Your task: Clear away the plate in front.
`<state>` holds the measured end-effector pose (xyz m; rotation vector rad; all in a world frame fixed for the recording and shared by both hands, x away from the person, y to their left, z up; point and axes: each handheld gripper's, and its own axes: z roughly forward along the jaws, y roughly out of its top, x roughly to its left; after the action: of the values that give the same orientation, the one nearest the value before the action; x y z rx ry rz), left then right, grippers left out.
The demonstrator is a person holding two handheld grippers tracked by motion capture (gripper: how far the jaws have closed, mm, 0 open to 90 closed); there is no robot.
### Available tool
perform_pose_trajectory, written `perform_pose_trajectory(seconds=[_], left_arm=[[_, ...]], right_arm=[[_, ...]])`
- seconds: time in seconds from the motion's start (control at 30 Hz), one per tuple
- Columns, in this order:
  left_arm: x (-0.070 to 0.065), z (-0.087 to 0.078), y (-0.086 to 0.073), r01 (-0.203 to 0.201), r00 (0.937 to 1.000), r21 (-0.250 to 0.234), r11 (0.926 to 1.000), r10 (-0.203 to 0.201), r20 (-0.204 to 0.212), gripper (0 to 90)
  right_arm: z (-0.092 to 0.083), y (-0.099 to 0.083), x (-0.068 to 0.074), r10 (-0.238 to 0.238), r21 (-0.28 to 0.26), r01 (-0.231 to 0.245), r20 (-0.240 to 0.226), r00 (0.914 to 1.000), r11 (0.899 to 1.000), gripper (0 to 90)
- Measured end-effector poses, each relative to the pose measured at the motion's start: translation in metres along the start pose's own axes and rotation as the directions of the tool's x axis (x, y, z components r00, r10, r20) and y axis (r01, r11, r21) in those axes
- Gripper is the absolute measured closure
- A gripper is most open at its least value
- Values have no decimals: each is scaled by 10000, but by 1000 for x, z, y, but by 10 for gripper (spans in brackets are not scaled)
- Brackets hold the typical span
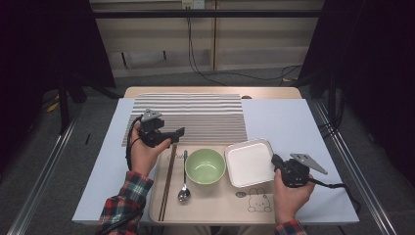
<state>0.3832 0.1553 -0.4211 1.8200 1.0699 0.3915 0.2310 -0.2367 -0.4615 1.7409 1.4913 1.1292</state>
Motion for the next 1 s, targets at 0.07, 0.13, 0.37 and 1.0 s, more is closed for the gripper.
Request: perform_pose_trajectory(seconds=[0.07,0.13,0.37,1.0], left_arm=[[1,-1,0,-40,10000,23,10000,40,-80,114],[2,-1,0,-25,9999,-25,10000,24,-103,114],[3,0,-1,71,9999,25,10000,-70,-114,111],[1,1,0,57,9998,58,10000,-56,-191,109]], right_arm=[[0,-2,0,-54,-3,54,32,10000,10000,894],[-1,-3,1,-93,11,92,80,9999,10000,894],[-2,-10,2,-73,-9,73,132,9999,10000,894],[-14,-16,2,-258,-632,254,-53,9997,9977,749]])
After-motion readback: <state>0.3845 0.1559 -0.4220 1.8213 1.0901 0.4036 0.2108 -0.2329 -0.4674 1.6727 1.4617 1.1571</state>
